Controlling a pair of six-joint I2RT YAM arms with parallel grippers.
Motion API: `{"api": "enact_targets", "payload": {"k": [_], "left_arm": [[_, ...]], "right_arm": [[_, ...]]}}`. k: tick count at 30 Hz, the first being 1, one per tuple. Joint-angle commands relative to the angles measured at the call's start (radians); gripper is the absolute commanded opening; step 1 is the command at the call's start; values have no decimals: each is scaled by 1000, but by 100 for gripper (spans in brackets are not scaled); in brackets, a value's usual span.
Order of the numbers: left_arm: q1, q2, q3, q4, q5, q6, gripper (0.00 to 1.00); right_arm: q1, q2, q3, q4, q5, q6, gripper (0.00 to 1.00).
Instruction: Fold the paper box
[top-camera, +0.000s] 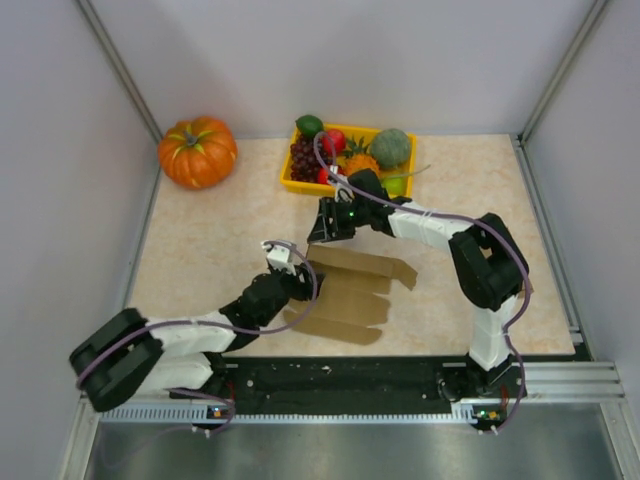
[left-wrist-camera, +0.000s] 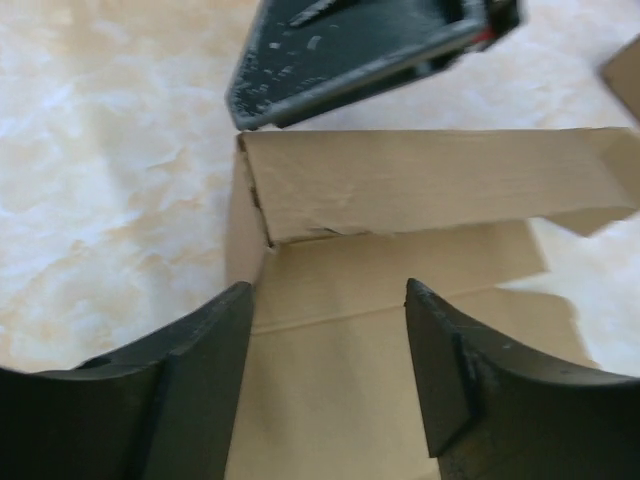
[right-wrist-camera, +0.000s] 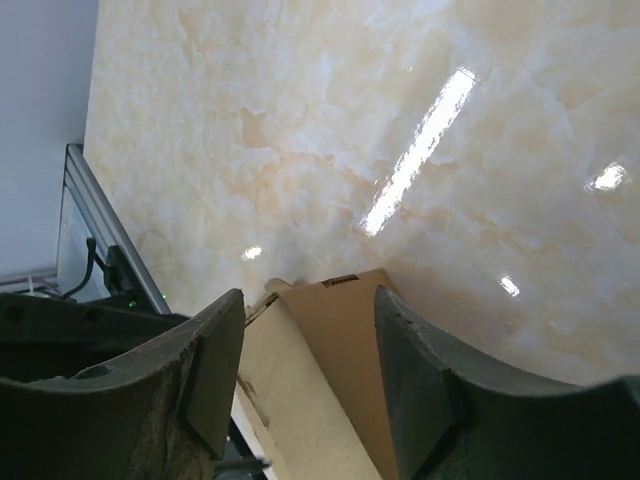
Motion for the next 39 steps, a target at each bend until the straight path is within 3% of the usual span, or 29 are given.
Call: {"api": "enact_targets", "payload": {"k": [1, 4, 7, 8, 11, 14, 18, 19, 23, 26, 29, 30, 35, 39], "left_arm": [[1, -274, 15, -389, 186, -89, 70], [37, -376, 96, -617, 291, -135, 74], [180, -396, 185, -765, 436, -222, 75], [281, -391, 204, -774, 484, -244, 75], [398, -349, 275, -733, 584, -263, 76], [434, -255, 354, -672, 620, -247, 75], [454, -53, 448, -617, 755, -182, 71], [469, 22, 482, -615, 841, -178, 64], [477, 81, 441, -497, 870, -161, 61], [475, 112, 427, -474, 918, -152, 62], [474, -7, 309, -408, 823, -125, 70], [474, -61, 236, -387, 732, -94, 76], [423, -370, 60, -343, 543, 0, 79], [181, -407, -73, -181, 204, 192, 73]], "right_arm": [[-18, -3, 113, -90, -4, -69, 57], [-25, -20, 163, -194, 14, -102, 62], [-57, -110, 168, -320, 140, -131, 67], [-76, -147, 149, -387, 179, -125, 71], [-151, -338, 27, -461, 275, -103, 76], [-159, -510, -93, -538, 379, -105, 78], [-157, -675, -265, -517, 323, -2, 75], [-157, -697, -326, -497, 304, 19, 74], [-159, -773, -458, -325, 217, 169, 70], [-159, -778, -507, -291, 212, 187, 69], [-159, -781, -537, -265, 209, 181, 69], [-157, -787, -540, -259, 212, 176, 69], [-159, -772, -518, -261, 212, 130, 71], [-162, -760, -489, -258, 206, 124, 71]]}}
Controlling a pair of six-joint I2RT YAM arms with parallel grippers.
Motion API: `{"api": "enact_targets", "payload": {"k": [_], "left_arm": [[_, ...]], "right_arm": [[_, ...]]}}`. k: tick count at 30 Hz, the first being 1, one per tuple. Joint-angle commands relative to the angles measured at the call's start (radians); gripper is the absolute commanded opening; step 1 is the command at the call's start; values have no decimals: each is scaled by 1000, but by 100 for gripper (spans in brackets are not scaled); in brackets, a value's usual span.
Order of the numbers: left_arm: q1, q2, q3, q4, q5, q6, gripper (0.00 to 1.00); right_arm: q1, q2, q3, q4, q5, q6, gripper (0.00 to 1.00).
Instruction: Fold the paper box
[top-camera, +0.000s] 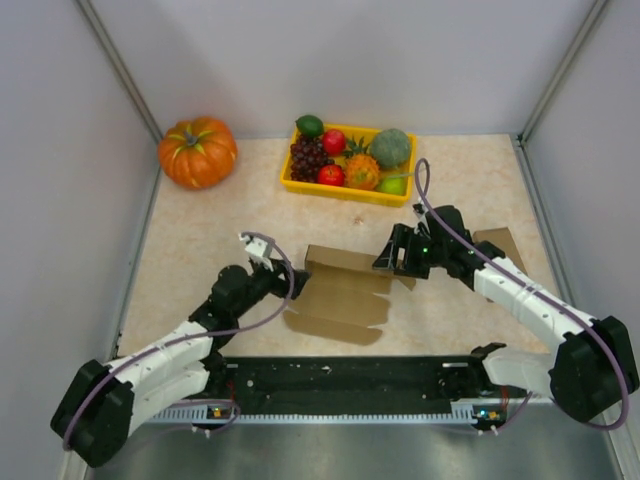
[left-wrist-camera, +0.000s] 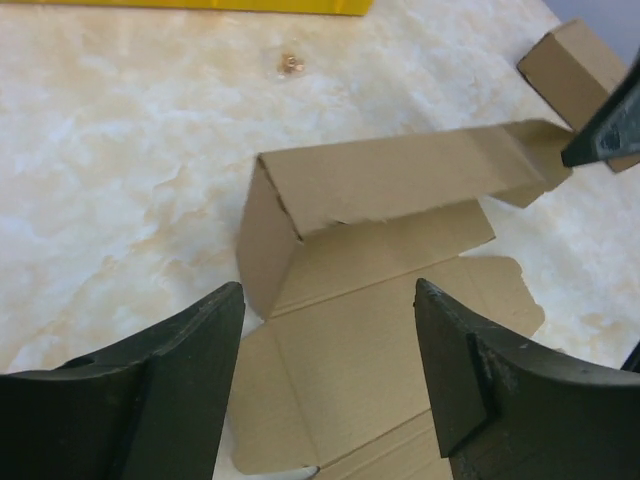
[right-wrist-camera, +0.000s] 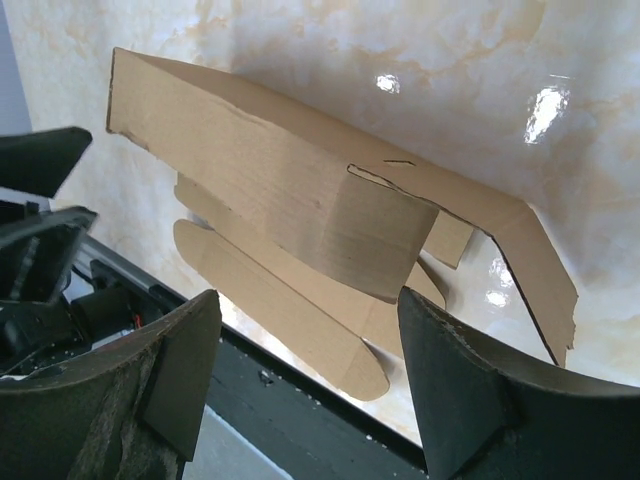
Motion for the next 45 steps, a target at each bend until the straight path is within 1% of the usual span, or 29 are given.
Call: {"api": "enact_targets", "payload": {"k": [1, 2, 3, 4, 5, 7, 8, 10, 11, 12, 15, 17, 19, 21, 22, 24, 25, 27, 30, 32, 34, 36, 38, 39, 41, 43, 45], "left_arm": [[-229, 29, -84, 255, -355, 217, 67], [-247, 52, -83, 276, -369, 225, 62], [-263, 81, -80, 307, -389, 242, 59], [-277, 153, -80, 344, -413, 254, 57], [-277, 190, -72, 364, -437, 265, 55], [-280, 282, -49, 387, -455, 280, 58], [-281, 306, -51, 457, -469, 285, 61], [-283, 376, -26, 488, -467, 305, 61], [-284, 395, -11, 491, -474, 305, 60], [-286, 437, 7, 516, -477, 322, 58], [-284, 492, 15, 605, -481, 340, 53], [-286, 515, 27, 614, -492, 343, 50], [-289, 551, 47, 629, -489, 349, 44], [-295, 581, 61, 640, -509, 354, 36], [-301, 590, 64, 651, -535, 357, 30], [-306, 618, 72, 660, -562, 371, 23], [-312, 626, 72, 677, -579, 377, 18], [-324, 638, 66, 692, -601, 389, 15], [-353, 661, 70, 712, -650, 389, 8], [-378, 679, 70, 756, -693, 434, 3], [-407, 707, 72, 795, -733, 452, 0], [-433, 727, 81, 804, -826, 474, 0], [-456, 741, 86, 814, -886, 474, 0], [-468, 755, 84, 829, -948, 469, 0], [-475, 764, 74, 855, -964, 472, 0], [-482, 770, 74, 857, -984, 467, 0], [-490, 767, 75, 856, -995, 464, 0]], "right_arm": [[5, 2, 59, 45, -13, -21, 71], [5, -2, 61, 45, -13, -19, 71], [5, -7, 61, 45, -10, -19, 71], [5, -10, 56, 45, -10, -16, 71], [5, -13, 52, 45, 2, -6, 71], [5, -19, 38, 45, 10, 10, 71], [2, -19, 33, 45, 17, 27, 71], [3, -25, 18, 50, 26, 53, 71], [2, -25, 15, 51, 36, 65, 71], [-2, -27, 10, 54, 39, 71, 71], [-2, -36, -2, 59, 66, 114, 70], [-3, -44, -11, 64, 92, 174, 66], [-3, -47, -20, 64, 108, 224, 63], [-2, -44, -20, 74, 115, 241, 61], [-3, -42, -20, 76, 114, 255, 58], [-3, -18, -17, 76, 100, 257, 53], [-2, -9, -19, 85, 94, 264, 51], [1, 26, -28, 138, 56, 271, 50], [17, 72, -14, 151, 57, 272, 49], [18, 88, -17, 157, 43, 292, 49], [23, 85, -29, 162, 22, 309, 47], [31, 50, -45, 154, 49, 295, 47], [31, 1, -36, 73, 116, 228, 50], [32, -13, -16, 33, 140, 197, 53], [32, -41, -16, 2, 148, 171, 55], [47, -39, -22, 5, 117, 189, 55], [69, -18, -23, 33, 125, 197, 55]]}}
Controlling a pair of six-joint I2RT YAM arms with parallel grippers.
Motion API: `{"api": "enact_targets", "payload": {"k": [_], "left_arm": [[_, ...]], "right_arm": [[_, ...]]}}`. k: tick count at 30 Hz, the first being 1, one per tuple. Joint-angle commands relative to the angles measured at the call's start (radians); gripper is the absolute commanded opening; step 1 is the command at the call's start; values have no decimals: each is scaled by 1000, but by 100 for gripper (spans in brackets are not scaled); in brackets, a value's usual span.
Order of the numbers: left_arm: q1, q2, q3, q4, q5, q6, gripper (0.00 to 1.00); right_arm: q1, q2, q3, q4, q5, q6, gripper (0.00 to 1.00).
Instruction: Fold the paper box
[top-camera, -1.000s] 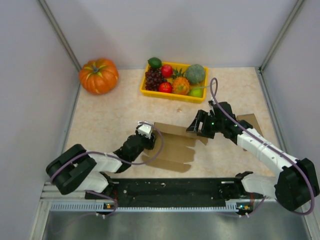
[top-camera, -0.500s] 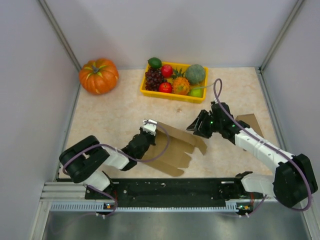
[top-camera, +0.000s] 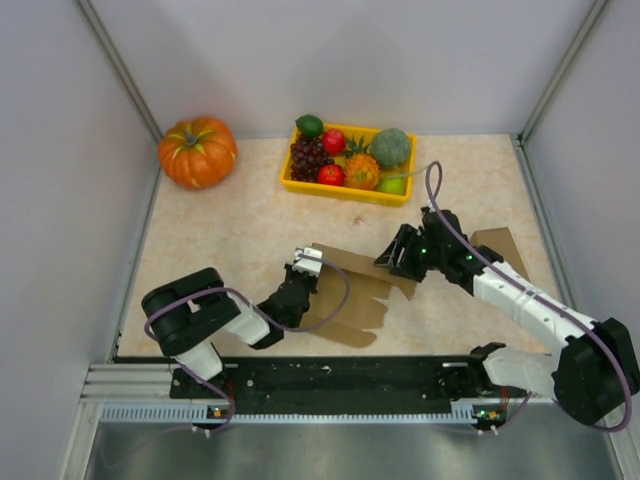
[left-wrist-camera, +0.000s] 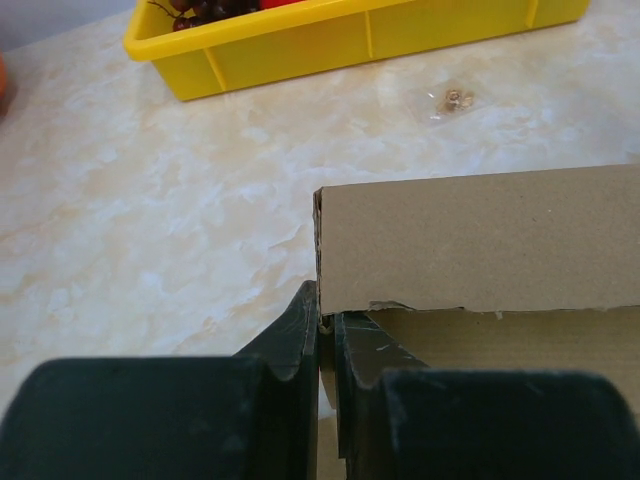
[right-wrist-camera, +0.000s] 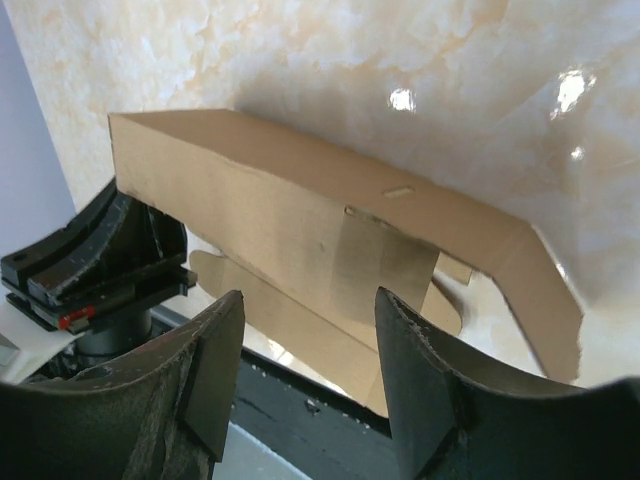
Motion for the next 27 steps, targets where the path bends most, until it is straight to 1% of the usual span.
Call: {"api": "enact_targets", "payload": {"k": [1, 5, 7, 9, 11, 12, 14, 15, 16, 17, 18, 19, 21, 22, 23, 24, 25, 26, 27], "left_arm": [[-12, 8, 10, 81, -94, 18, 0], [-12, -6, 9, 71, -80, 5, 0], [-12, -14, 10, 52, -68, -6, 0], [-13, -29, 6, 31, -57, -35, 0], [-13, -35, 6, 8, -51, -73, 0], [-13, -35, 6, -1, -48, -81, 0], [-13, -47, 1, -33, -39, -130, 0], [-13, -54, -5, -34, -35, -146, 0], [-13, -58, -19, -34, -34, -176, 0], [-13, -69, -20, -38, -32, -190, 0], [-13, -75, -22, -59, -34, -202, 0], [-13, -83, -19, -76, -37, -227, 0], [-13, -113, -14, -139, -52, -254, 0], [-13, -124, -13, -153, -55, -286, 0], [-13, -138, -11, -165, -64, -300, 0], [-13, -141, -10, -178, -86, -314, 0], [-13, -147, 1, -213, -95, -334, 0], [-13, -147, 4, -222, -101, -334, 0], [-13, -147, 9, -230, -110, -334, 0]], "right_arm": [[51, 10, 4, 13, 24, -11, 55], [50, 82, 4, 116, 12, 3, 52], [51, 129, 6, 211, -40, 26, 49], [56, 151, -5, 305, -36, 38, 45], [54, 171, 5, 327, -17, 35, 42], [51, 184, 7, 345, -31, 34, 37], [53, 188, -10, 434, -66, 60, 28], [50, 188, -20, 478, -78, 92, 16], [50, 186, -30, 533, -98, 106, 10], [48, 186, -40, 552, -100, 116, 0], [44, 186, -45, 564, -106, 138, 0], [39, 180, -57, 634, -123, 153, 0], [16, 186, -114, 711, -135, 210, 0], [4, 198, -117, 737, -185, 210, 0], [-6, 221, -88, 689, -193, 190, 0], [-9, 226, -50, 566, -184, 60, 24], [-4, 231, 41, 435, -145, -24, 47], [4, 203, 58, 268, -119, -99, 60], [7, 165, 50, 239, -83, -185, 63]]}}
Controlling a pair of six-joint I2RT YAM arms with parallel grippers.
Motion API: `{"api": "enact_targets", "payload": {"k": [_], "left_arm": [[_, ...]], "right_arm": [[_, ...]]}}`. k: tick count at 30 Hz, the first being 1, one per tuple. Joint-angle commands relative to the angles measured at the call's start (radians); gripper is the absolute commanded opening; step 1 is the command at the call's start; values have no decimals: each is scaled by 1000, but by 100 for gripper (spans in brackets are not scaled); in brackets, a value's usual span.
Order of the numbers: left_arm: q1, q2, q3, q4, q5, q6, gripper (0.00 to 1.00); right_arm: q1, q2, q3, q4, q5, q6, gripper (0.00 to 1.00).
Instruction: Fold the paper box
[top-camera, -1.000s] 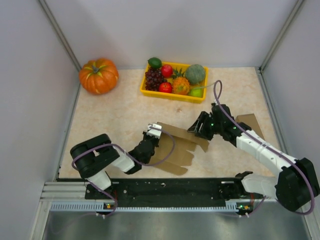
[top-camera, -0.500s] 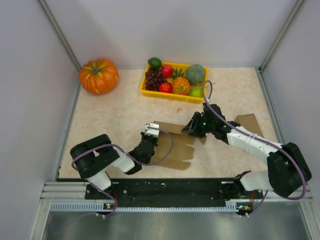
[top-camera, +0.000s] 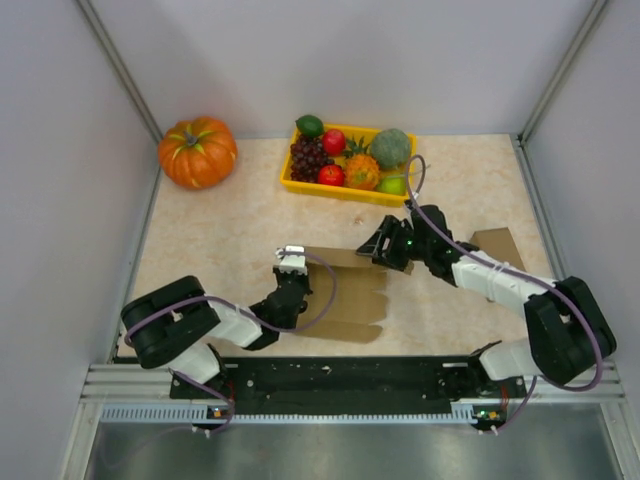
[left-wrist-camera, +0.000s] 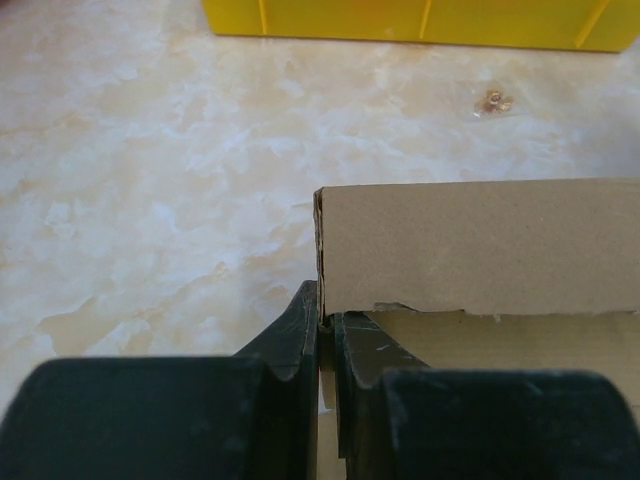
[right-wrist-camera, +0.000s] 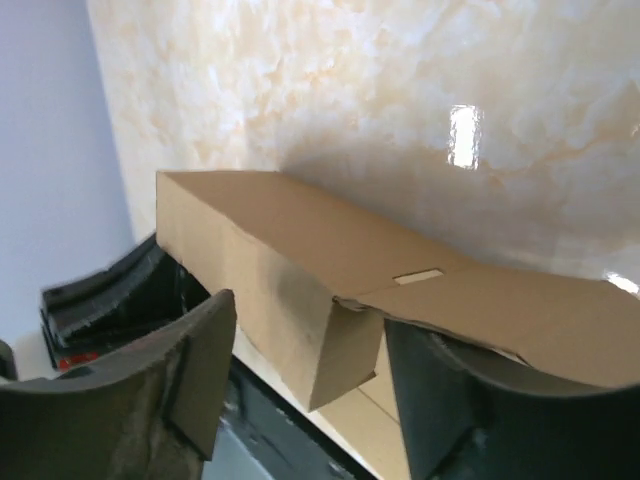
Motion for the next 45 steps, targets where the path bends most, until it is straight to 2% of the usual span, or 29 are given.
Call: {"api": "enact_targets", "payload": {"k": [1, 4, 6, 7, 9, 10, 11, 13, 14, 16, 19, 20, 24, 30, 34, 36, 37, 38, 39, 40, 42, 43, 45], "left_arm": [[-12, -33, 31, -66, -12, -77, 0], [-12, -41, 27, -74, -27, -80, 0], [-14, -56, 27, -98, -21, -80, 0], [-14, -59, 27, -103, -24, -80, 0], [-12, -61, 28, -104, -31, -80, 0], [-14, -64, 30, -106, -29, -74, 0], [-14, -64, 31, -107, -32, -73, 0], [-14, -64, 34, -109, -40, -74, 0], [-14, -65, 36, -111, -40, -74, 0], [-14, -65, 39, -120, -40, -77, 0], [-12, -68, 43, -129, -37, -82, 0], [-14, -70, 43, -132, -35, -83, 0], [-14, -67, 43, -130, -32, -94, 0], [-15, -53, 40, -120, -23, -88, 0], [-20, -41, 34, -101, -26, -80, 0], [-21, -48, 33, -112, -31, -83, 0], [-22, -51, 33, -118, -34, -86, 0], [-20, -53, 33, -126, -40, -89, 0], [-20, -56, 30, -129, -43, -96, 0], [-21, -55, 28, -126, -49, -94, 0], [-22, -56, 20, -120, -52, -85, 0], [-20, -55, 20, -117, -52, -76, 0], [-20, -62, 17, -120, -55, -68, 0]], "right_arm": [[11, -100, 94, -224, 76, -298, 63], [12, -269, 16, -299, 130, -449, 62], [9, -355, 17, -428, 235, -551, 62], [9, -369, 32, -456, 246, -588, 58], [8, -383, 31, -492, 207, -589, 41], [9, -386, -16, -466, 173, -569, 35], [14, -387, -49, -422, 139, -549, 16], [25, -383, -146, -280, 122, -491, 17], [34, -370, -165, -242, 134, -481, 22], [54, -323, -187, -163, 209, -475, 22], [107, -218, -147, -148, 343, -500, 2], [120, -190, -138, -147, 389, -501, 0], [149, -58, -118, -78, 455, -454, 0], [201, 18, -64, 54, 420, -440, 0], [238, 44, 41, 19, 432, -496, 0], [236, -5, 45, -22, 433, -494, 0], [236, -42, 54, -144, 452, -492, 10], [236, -80, 54, -195, 467, -492, 19], [235, -115, 63, -266, 486, -521, 31], [232, -175, 83, -414, 487, -542, 45], [198, -208, 173, -589, 495, -610, 50], [187, -226, 202, -652, 493, -637, 57], [155, -211, 294, -800, 460, -739, 59]]}}
